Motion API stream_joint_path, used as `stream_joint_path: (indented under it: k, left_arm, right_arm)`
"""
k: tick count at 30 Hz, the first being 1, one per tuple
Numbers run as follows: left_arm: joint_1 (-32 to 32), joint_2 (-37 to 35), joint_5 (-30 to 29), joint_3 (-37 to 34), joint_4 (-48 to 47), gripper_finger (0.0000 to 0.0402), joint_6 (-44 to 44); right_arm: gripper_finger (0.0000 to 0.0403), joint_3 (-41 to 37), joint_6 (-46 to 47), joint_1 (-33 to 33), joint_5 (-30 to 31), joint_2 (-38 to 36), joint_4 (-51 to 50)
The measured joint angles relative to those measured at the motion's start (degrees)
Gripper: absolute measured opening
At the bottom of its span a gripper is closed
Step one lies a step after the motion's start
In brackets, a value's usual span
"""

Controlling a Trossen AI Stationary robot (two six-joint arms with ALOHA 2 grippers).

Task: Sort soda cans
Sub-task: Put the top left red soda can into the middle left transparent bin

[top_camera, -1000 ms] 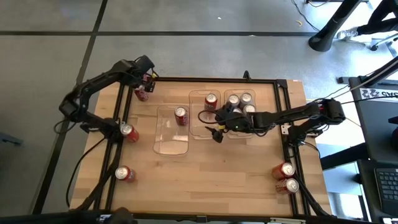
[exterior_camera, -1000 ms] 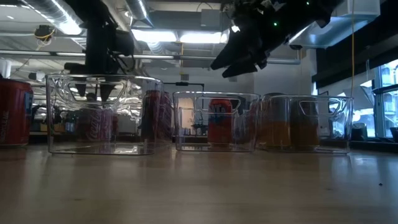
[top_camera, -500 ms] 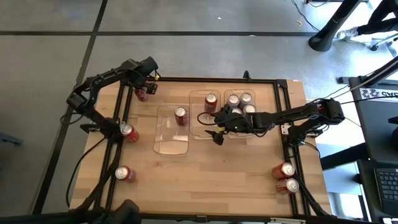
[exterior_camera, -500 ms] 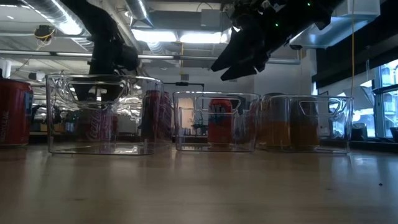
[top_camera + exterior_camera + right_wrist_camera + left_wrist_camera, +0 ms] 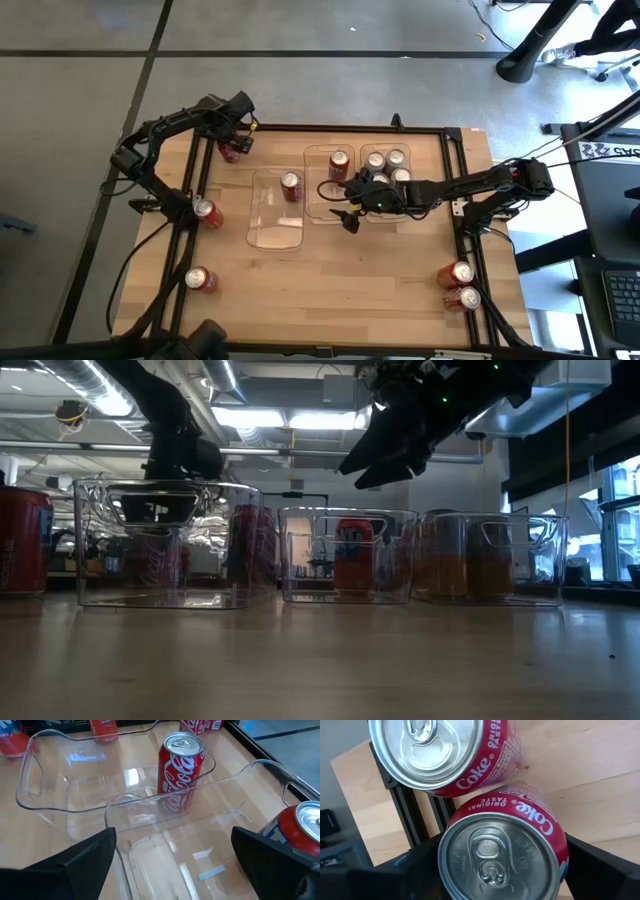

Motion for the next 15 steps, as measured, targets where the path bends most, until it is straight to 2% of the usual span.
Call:
stream_joint_path:
  k: [10, 15]
  left_arm:
    - [-4.28, -0.71, -0.27, -0.14, -0.96, 0.0313, 2.42]
    - [-7.58, -4.8, 0.1, -0.22, -0.81, 0.0313, 1.83]
  right_arm:
    - [0.0392, 0.0, -0.76, 0.0, 0.0, 0.0, -0.25]
    - [0.0392, 0.0, -0.81, 0.0, 0.0, -0.02, -0.3]
